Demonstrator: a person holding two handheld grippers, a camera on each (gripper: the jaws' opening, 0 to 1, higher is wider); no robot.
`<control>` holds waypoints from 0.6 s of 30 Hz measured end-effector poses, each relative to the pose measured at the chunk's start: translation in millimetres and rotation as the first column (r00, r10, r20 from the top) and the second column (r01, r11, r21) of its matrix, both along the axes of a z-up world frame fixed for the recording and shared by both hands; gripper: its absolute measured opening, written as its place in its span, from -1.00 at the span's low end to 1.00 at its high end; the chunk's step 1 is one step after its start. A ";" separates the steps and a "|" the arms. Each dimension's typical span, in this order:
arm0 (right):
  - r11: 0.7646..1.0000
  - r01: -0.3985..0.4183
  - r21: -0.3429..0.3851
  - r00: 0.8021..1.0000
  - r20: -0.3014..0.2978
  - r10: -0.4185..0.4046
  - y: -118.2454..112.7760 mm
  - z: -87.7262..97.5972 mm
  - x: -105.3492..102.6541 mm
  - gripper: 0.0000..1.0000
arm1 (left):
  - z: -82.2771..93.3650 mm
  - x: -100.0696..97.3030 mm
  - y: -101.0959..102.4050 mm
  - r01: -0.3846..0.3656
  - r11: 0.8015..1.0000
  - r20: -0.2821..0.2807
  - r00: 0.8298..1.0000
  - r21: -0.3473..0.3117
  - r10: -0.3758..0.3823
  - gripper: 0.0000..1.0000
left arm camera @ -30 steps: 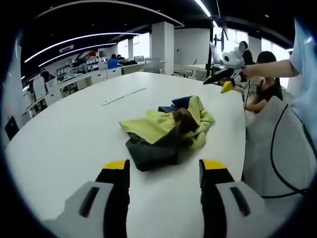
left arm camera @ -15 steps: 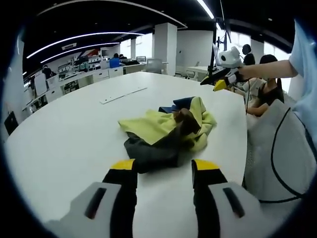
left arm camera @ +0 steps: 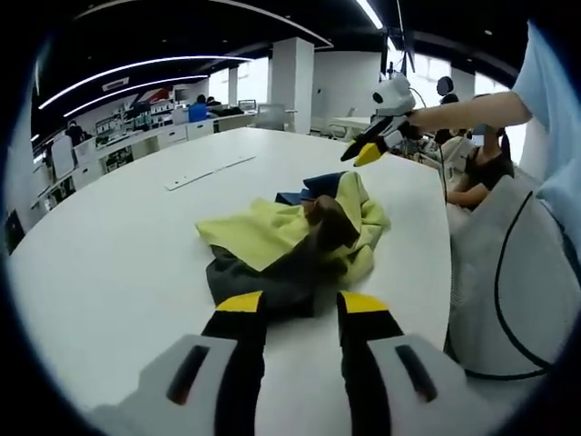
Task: Fold the garment on the visible template until the final outline fits inside the template.
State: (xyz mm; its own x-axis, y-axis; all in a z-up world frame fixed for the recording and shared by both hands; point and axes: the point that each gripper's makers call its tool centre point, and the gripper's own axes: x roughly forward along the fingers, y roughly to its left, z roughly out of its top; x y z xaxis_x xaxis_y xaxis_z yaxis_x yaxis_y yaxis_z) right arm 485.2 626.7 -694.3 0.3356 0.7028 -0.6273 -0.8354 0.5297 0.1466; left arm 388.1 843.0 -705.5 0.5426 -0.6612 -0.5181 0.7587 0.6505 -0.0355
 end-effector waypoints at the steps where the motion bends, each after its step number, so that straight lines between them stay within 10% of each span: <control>1: 1.000 -0.004 -0.002 1.000 -0.007 0.004 2.2 -1.4 1.9 -0.48 | -0.5 0.9 -1.4 0.003 1.000 0.000 1.000 -0.001 -0.003 -0.46; 18: 0.992 -0.122 -0.019 0.978 -0.175 0.116 37.3 -30.1 11.5 -0.79 | -14.4 12.4 -17.9 0.013 1.000 -0.021 1.000 -0.005 -0.013 -0.62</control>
